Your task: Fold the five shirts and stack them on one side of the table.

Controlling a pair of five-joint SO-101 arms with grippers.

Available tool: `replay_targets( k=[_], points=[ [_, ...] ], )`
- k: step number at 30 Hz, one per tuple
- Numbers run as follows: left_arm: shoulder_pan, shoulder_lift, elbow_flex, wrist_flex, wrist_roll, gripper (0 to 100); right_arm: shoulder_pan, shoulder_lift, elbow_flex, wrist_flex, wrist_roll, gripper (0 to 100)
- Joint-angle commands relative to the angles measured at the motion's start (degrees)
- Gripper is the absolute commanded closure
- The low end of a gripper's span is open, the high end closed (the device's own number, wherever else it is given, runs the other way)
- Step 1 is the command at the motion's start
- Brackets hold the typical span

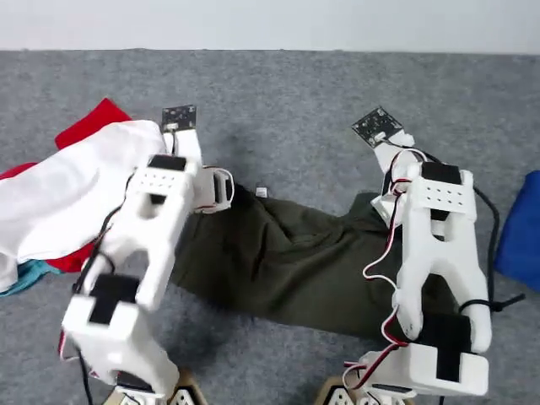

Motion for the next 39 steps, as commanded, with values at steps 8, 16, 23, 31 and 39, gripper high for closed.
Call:
replay_targets(
  k=[8, 16, 23, 31, 39],
  points=[
    [1.1, 17.3, -23.5, 14.6, -0.6, 64, 1.3, -2.5, -2.8, 0.6, -0.4, 80.1],
    [1.1, 18.6, -27.6, 15.5, -1.0, 95, 0.9, -2.3, -2.6, 0.3, -0.5, 80.1],
    [0.8, 19.1, -27.2, 17.5, -5.4, 99, 1.0, -2.3, -2.5, 0.4, -0.5, 80.1],
    [-1.8, 18.5, -28.7, 16.3, -5.4, 99, 1.1, -2.4, -0.3, 1.3, -0.4, 80.0],
    [0.1, 19.2, -34.7, 14.2, -5.5, 98, 0.0, -2.3, 3.3, 2.0, 7.6, 79.8]
  ],
)
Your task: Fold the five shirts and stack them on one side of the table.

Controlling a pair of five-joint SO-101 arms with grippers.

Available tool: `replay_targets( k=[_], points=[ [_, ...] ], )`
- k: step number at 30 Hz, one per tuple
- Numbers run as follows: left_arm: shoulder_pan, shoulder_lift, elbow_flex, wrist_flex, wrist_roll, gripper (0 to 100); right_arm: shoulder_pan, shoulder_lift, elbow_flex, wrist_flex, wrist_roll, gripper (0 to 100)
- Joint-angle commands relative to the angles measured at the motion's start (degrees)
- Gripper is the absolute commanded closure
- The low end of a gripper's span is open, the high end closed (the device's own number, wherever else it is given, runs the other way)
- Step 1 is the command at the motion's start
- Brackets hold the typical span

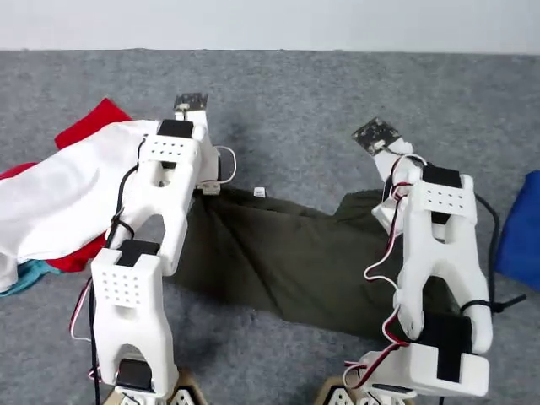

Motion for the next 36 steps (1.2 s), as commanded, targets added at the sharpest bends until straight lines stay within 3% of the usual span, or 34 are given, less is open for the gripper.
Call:
replay_targets(
  k=[1, 5, 11, 13, 20, 29, 36],
  points=[
    [1.3, -0.4, -3.0, -1.2, -1.1, 98, -0.6, -2.3, 0.3, 0.5, 4.7, 79.7],
    [2.5, -0.4, -3.0, -0.8, -1.1, 92, -0.2, -2.3, 0.3, 0.1, 6.8, 75.9],
    [2.6, -0.4, -3.2, 6.0, -0.9, 58, 0.0, 0.7, 0.0, -1.0, 6.8, 71.7],
    [2.6, -0.4, -3.2, 8.9, -0.9, 53, 0.7, 2.4, 0.0, -3.0, 6.7, 71.7],
    [-1.5, -1.1, -5.9, 11.4, 1.5, 52, 5.0, 11.1, -8.3, -5.7, 6.7, 71.7],
    [-5.3, -0.8, -14.0, 18.4, 1.9, 52, 7.1, 27.2, -31.3, 4.4, 6.7, 71.7],
    [-5.6, -1.1, -13.8, 18.5, 2.1, 53, 7.1, 38.3, -43.3, 8.5, 6.7, 72.3]
  ],
)
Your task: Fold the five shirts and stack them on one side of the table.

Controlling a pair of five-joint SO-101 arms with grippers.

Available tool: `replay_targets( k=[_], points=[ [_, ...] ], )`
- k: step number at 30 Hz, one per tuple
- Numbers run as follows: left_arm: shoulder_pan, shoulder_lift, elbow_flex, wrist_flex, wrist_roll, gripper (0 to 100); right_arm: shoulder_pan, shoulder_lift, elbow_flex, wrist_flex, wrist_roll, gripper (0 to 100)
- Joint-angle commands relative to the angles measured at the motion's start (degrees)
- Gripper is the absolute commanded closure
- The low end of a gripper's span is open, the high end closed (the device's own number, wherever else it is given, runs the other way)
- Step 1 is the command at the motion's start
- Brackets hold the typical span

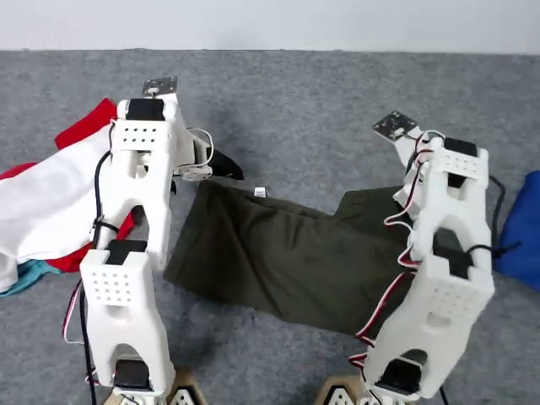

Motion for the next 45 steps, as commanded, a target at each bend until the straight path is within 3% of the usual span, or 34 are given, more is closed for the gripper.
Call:
replay_targets(
  k=[1, 9, 17, 28, 34, 39, 45],
  points=[
    [-0.3, -1.1, -1.9, 1.6, 0.8, 53, 0.7, 3.1, -7.2, 1.1, 0.7, 73.6],
    [-0.1, -1.0, -1.9, 1.6, 0.8, 53, 1.5, 8.2, -12.2, 1.3, 0.6, 99.1],
    [0.2, -0.6, -1.9, 1.5, 0.8, 53, 1.5, 8.0, -12.5, 1.6, 0.6, 99.0],
    [0.2, -0.5, -1.5, 1.5, 0.7, 53, -0.3, -1.5, -12.5, 20.7, 5.1, 98.9],
    [0.3, -0.5, 5.9, 1.5, 0.7, 53, -1.8, -6.8, -12.4, 24.9, 5.5, 98.9],
    [0.0, -0.8, 8.7, 1.5, 0.7, 53, -3.7, -7.8, -12.2, 33.8, 13.2, 98.9],
    [0.1, -1.1, 8.7, 1.5, 0.6, 53, -2.4, -9.8, -1.1, 33.6, 20.0, 98.9]
  ],
)
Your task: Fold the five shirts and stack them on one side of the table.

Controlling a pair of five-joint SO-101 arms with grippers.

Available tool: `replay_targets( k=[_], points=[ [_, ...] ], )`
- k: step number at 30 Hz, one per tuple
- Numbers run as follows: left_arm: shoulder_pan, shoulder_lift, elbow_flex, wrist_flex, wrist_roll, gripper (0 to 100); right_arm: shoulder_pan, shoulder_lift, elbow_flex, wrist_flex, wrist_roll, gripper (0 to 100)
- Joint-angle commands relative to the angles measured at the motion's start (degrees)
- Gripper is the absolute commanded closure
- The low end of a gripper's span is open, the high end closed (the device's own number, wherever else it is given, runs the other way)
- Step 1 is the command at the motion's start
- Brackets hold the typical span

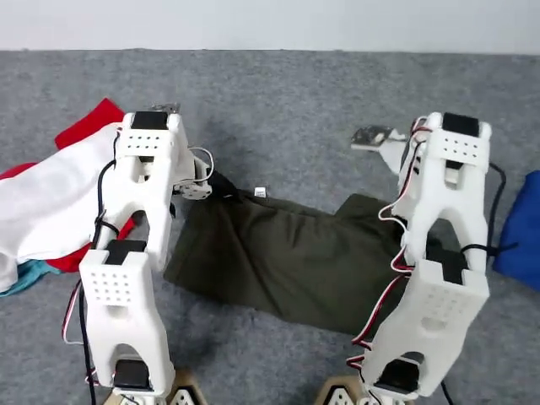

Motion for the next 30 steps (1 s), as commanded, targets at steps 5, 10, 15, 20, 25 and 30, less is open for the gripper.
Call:
replay_targets(
  k=[5, 10, 15, 20, 25, 30],
  points=[
    [-0.2, -1.0, -0.1, 1.5, 0.5, 53, 0.4, -9.6, 17.8, 2.5, 8.3, 98.9],
    [0.3, -0.8, -0.1, 1.4, 0.6, 53, -2.7, -16.6, 27.4, 2.1, 10.0, 98.6],
    [0.2, -0.7, -0.1, 1.4, 0.6, 53, -3.5, -20.4, 32.2, 2.2, 8.4, 82.8],
    [0.2, -0.9, -0.1, 1.4, 0.7, 53, -3.6, -23.3, 31.6, 2.4, 7.5, 72.1],
    [-0.1, -1.1, -0.1, 1.5, 0.7, 53, -2.4, -34.8, 29.0, 2.5, 7.5, 85.6],
    [0.3, -1.1, -0.1, 1.5, 0.7, 53, -2.2, -44.4, 27.0, -5.0, -1.8, 96.9]
  ],
)
